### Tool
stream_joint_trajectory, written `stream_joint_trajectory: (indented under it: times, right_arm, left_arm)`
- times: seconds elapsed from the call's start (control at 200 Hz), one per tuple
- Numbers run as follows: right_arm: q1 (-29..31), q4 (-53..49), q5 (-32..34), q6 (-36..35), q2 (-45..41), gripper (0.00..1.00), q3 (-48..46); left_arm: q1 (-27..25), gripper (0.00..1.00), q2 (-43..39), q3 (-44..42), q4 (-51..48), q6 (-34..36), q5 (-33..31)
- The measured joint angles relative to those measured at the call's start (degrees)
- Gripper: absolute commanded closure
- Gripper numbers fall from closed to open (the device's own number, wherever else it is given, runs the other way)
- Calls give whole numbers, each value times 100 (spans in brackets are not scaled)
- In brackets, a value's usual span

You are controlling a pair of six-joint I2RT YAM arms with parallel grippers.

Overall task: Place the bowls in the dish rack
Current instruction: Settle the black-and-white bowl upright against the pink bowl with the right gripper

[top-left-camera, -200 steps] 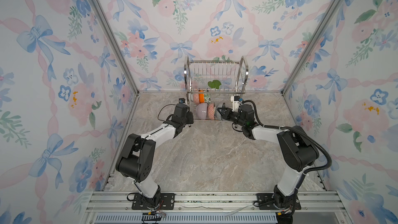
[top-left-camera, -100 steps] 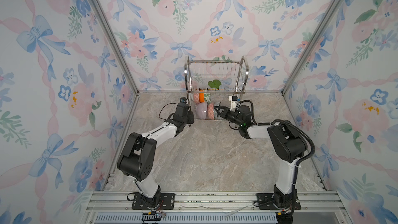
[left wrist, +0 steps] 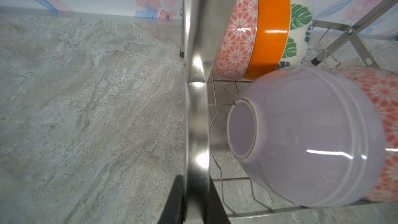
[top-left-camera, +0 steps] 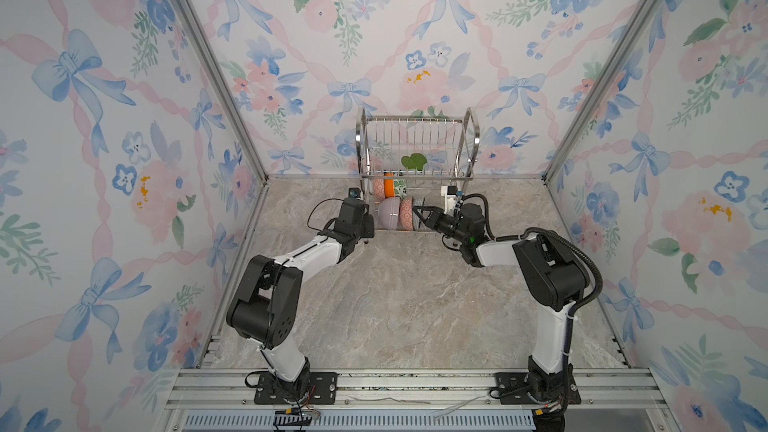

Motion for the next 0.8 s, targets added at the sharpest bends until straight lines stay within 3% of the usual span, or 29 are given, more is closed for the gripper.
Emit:
stream_joint_trajectory:
  times: [0.265, 0.36, 0.535, 0.8]
  right_arm:
    - [-107, -146, -190, -258, -2, 96, -7]
    - [-107, -181, -227, -356, -4, 87, 0]
    - [-107, -501, -273, -514, -87, 77, 0]
    - [-107, -979, -271, -763, -367, 72, -7]
  left_arm:
    - [-11, 100, 0, 0, 0, 0, -26]
    - [-11, 100, 0, 0, 0, 0, -26]
    - [-11, 92, 0, 0, -2, 0, -26]
    - [-11, 82, 0, 0, -4, -22, -22]
